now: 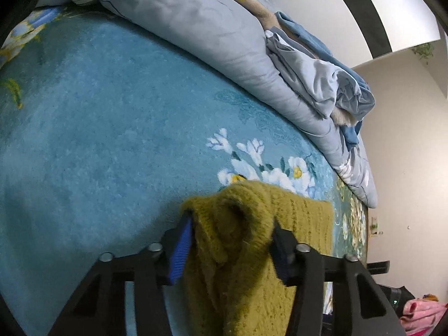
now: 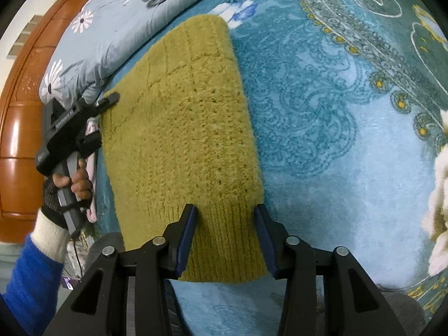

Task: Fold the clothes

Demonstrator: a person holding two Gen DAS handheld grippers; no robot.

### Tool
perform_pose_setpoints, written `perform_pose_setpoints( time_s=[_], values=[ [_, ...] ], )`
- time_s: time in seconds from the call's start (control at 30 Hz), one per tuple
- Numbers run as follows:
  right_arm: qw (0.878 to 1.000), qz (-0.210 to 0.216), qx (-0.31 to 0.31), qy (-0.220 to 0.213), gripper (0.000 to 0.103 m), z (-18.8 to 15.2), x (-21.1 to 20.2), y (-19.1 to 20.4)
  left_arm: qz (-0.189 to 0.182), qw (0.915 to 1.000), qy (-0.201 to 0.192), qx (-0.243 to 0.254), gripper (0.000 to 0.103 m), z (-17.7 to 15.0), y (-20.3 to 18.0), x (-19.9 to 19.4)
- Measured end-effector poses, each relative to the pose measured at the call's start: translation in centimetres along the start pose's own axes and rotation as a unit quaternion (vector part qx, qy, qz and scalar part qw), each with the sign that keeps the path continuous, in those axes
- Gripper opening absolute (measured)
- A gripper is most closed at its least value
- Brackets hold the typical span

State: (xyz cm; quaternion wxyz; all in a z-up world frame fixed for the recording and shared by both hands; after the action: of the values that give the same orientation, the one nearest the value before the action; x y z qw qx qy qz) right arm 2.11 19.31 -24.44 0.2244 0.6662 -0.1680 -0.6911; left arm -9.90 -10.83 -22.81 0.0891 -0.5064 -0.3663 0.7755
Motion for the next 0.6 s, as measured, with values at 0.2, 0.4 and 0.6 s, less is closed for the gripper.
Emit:
perform_pose_setpoints(
  time_s=[0.2, 0.4, 0.6],
  values=[
    [1.000, 0.013, 0.016, -0.005, 0.025, 0.3, -1.5, -0.2, -0.016, 0.9996, -0.022, -0.012, 0.032, -0.4, -1.0, -1.9],
    [0.999, 0.025, -0.025, -0.010, 0.019, 4.4, -6.3, 0.3, -0.026, 0.9991, -0.034, 0.004, 0.030, -2.9, -4.0, -5.2],
    [0.989, -0.022, -0.144, -0.005, 0.000, 11.9, -12.3, 2.8, -0.031, 0.9984, -0.035, -0.032, 0.030, -6.9, -4.9, -6.8]
  ],
)
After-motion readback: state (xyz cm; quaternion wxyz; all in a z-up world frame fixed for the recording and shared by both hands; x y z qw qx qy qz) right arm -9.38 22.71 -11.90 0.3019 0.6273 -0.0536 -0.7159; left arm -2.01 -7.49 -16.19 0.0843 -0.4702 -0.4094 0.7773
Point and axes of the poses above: each gripper's, at about its wrist camera, not at the fingertips, and x roughly the way its jaws point, y to its left, z to its top, the point moved 9 cm from there along x, roughly the way its jaws point, and after that the axes turned 2 degrees about -y, right-handed, at the moved point
